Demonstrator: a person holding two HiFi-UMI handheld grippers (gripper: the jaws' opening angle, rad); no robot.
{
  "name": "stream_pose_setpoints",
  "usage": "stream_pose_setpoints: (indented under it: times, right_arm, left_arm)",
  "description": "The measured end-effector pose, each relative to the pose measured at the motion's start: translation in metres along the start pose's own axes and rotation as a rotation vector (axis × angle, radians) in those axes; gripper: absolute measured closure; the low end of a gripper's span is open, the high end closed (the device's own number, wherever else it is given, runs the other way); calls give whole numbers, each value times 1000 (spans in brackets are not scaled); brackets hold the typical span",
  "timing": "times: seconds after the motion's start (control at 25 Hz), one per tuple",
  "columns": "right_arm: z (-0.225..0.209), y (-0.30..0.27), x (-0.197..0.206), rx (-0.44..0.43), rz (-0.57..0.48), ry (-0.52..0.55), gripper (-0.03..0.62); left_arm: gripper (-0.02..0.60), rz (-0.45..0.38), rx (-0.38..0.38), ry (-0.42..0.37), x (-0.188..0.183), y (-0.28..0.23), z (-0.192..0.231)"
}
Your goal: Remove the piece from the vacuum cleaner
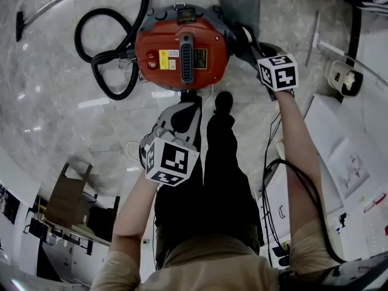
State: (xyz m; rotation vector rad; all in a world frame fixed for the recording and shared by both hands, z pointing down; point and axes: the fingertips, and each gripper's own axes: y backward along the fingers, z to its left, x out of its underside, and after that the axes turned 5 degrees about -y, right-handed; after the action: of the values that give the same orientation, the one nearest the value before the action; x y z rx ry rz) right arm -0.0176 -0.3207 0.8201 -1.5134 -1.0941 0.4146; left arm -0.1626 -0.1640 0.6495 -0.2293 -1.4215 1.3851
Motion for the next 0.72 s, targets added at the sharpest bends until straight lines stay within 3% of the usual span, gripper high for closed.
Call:
stream_pose_setpoints:
  times: [0.28,0.48,0.64,0.72]
  right_arm:
    - [-1,0,-1,15,3,50,545]
    - [-3,1,3,21,-40,-96,545]
    - [0,1,3,-128,20,-296,546]
    - [3,2,3,-188,98,-278,546]
  left_arm:
    - [577,-4,-4,18,0,1,8]
    - [578,8,-10,3,1,3,12]
    - [578,11,-16,8,4,5,18]
    - [577,12,-18,0,4,5,18]
